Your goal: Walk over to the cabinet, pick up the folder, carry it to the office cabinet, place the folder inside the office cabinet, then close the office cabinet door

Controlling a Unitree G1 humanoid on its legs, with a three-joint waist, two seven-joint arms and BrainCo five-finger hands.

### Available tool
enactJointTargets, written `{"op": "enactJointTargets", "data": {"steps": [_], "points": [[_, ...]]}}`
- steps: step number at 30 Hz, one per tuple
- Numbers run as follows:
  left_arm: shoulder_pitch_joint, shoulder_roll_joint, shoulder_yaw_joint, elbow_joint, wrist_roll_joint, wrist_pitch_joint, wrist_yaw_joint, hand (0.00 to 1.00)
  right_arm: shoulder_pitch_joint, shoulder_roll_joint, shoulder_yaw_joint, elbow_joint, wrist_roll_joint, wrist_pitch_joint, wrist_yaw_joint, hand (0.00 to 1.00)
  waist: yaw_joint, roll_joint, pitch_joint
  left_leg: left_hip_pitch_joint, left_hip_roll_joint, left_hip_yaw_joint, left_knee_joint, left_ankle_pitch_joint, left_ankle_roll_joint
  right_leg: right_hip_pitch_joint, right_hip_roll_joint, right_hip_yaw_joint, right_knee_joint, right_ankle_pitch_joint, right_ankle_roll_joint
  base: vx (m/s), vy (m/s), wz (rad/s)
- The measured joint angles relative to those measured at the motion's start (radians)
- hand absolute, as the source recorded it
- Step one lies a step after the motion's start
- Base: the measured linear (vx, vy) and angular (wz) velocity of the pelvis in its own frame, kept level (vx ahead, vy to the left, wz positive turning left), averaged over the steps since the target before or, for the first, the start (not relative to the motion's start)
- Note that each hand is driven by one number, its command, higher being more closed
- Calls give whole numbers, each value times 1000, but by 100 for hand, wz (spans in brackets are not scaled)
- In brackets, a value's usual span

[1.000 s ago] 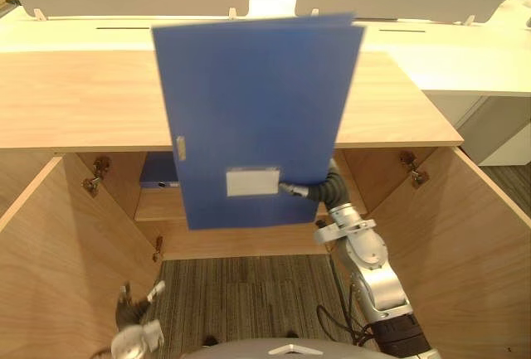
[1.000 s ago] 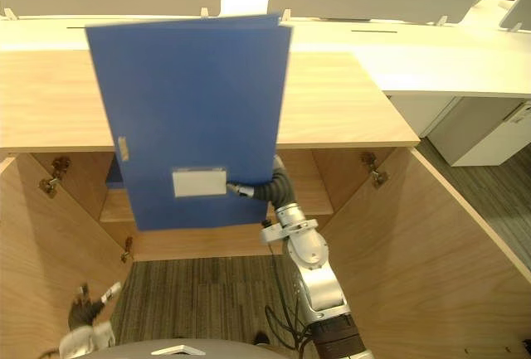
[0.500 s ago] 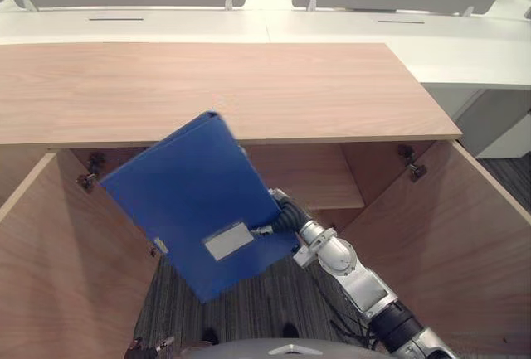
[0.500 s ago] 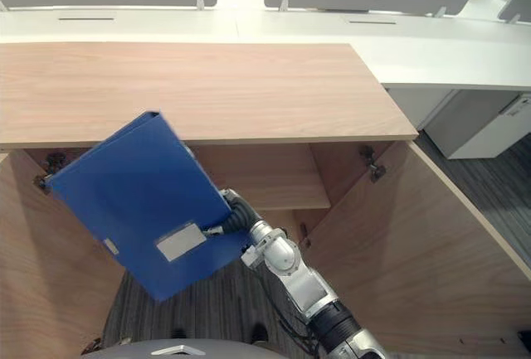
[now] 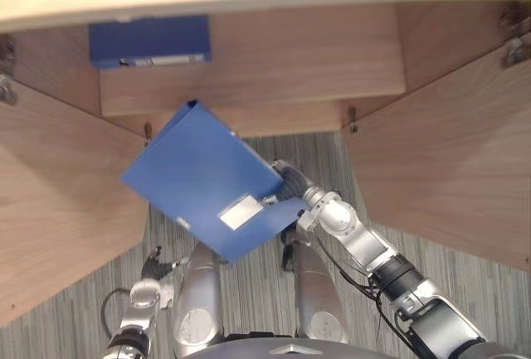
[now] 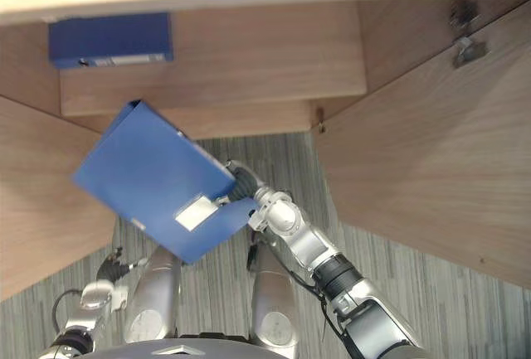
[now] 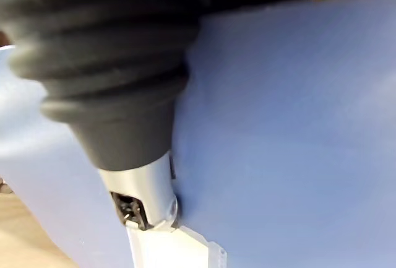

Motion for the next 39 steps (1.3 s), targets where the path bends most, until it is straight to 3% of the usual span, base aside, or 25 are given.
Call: {"op": "enactJointTargets", "data": {"steps": [8, 17, 21, 28, 37, 39], "points": [[-51, -2, -32, -160, -20, -13, -10, 0, -21, 86, -250, -76, 295, 3, -141, 100, 21, 17, 36, -214, 39, 7, 103, -10, -5, -238, 3, 6, 142, -39, -23, -77, -46, -5], [-73, -72, -5, -253, -59, -30, 3, 0, -179, 93, -444, -44, 579, -23, -214, 100, 35, 25, 41, -295, 53, -4, 135, -13, -2, -326, 1, -16, 204, -65, -26, 18, -27, 3], [-73, -83, -5, -276, -66, -31, 6, 0, -304, 91, -495, 70, 710, -33, -238, 100, 37, 26, 41, -296, 54, 1, 129, -13, -3, -333, 0, -17, 205, -68, -30, 19, 0, -1], [-74, -99, -6, -286, -92, -31, 28, 0, -483, 85, -544, 252, 846, -32, -306, 100, 37, 28, 39, -297, 46, -7, 107, 0, -7, -331, -6, -25, 197, -68, -31, 10, -2, 4], [-84, -113, -16, -283, -102, -30, 54, 0, -668, 61, -537, 465, 938, 10, -345, 100, 37, 29, 38, -302, 35, -24, 71, 34, -16, -331, -13, -51, 177, -59, -42, 15, -12, 10], [-89, -116, -32, -276, -108, -30, 60, 0, -716, 33, -518, 520, 954, 15, -348, 100, 34, 44, 30, -319, 33, -36, 62, 41, -15, -332, -13, -67, 160, -49, -42, 9, 5, 11]]}}
